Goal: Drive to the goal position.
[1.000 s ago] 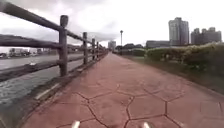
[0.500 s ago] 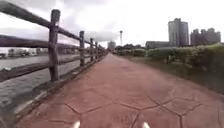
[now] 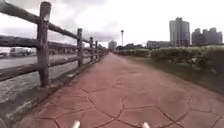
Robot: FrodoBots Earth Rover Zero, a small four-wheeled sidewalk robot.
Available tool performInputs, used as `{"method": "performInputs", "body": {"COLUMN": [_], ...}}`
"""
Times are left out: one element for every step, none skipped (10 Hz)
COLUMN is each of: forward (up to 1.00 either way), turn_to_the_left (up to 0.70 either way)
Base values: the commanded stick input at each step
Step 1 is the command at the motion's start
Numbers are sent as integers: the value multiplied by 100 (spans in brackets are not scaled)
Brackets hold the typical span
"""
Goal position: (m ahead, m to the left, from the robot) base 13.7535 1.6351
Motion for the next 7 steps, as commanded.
{"method": "performInputs", "body": {"forward": [70,70,70,70,70,70,70], "turn_to_the_left": [0,0,0,0,0,0,0]}}
